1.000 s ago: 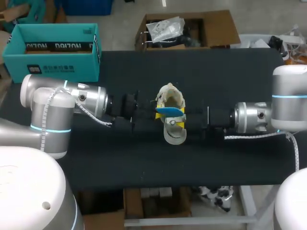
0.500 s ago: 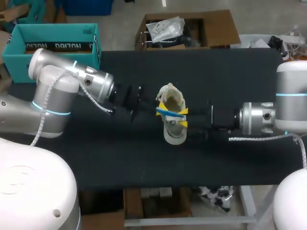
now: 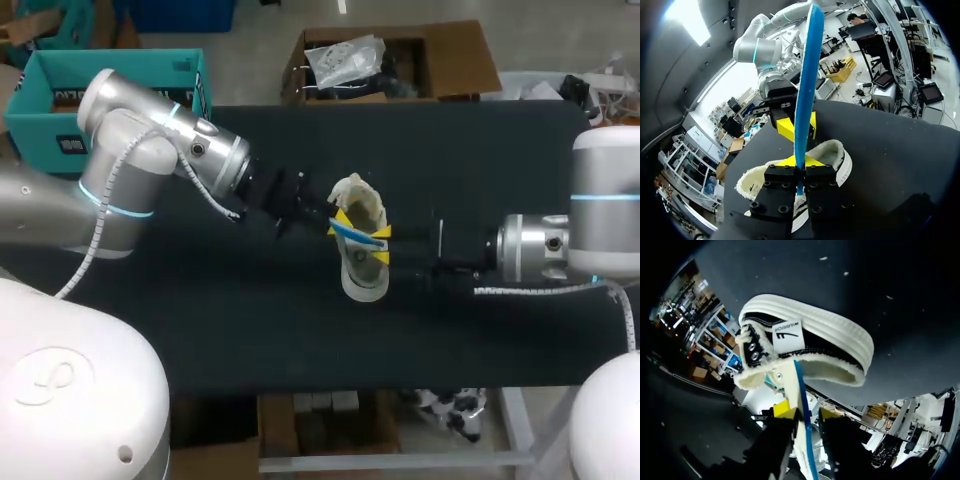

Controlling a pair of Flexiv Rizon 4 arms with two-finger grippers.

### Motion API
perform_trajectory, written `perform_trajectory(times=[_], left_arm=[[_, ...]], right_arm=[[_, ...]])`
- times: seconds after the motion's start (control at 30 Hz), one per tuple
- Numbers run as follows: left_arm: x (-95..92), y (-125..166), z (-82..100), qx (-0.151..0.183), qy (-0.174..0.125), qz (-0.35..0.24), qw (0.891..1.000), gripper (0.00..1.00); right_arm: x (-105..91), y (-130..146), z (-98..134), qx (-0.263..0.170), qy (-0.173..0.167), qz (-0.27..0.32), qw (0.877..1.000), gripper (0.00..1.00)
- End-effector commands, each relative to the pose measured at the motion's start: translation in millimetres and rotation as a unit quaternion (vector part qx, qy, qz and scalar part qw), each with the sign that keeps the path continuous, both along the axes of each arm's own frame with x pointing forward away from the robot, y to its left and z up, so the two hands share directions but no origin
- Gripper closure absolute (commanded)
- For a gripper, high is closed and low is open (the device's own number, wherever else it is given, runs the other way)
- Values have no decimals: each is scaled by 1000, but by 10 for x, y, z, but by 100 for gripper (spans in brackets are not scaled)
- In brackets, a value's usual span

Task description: Open the shoe tongue, take the insole out of the shoe, put the insole back into the shoe, and pack the shoe into the shoebox

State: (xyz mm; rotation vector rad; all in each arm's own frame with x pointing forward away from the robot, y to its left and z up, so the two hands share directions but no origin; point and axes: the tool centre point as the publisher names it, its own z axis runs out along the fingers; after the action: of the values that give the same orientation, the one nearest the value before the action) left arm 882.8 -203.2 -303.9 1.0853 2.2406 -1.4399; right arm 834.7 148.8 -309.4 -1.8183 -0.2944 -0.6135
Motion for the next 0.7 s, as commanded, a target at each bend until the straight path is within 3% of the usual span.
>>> perform_trajectory(times=[0.03, 0.13, 0.23, 0.7], left_arm=[[50, 1, -49, -2, 5, -1, 1000, 100], [69, 4, -66, -2, 9, 0, 1000, 100], [91, 3, -82, -1, 12, 0, 1000, 100], [251, -59, -168, 0, 26, 6, 1000, 100]], right_arm=[[58, 23, -58, -1, 2, -5, 1000, 76], [95, 25, -79, -3, 0, -9, 1000, 80], [121, 33, -102, -5, -3, -14, 1000, 100], [284, -21, -236, -22, -11, -38, 999, 100]])
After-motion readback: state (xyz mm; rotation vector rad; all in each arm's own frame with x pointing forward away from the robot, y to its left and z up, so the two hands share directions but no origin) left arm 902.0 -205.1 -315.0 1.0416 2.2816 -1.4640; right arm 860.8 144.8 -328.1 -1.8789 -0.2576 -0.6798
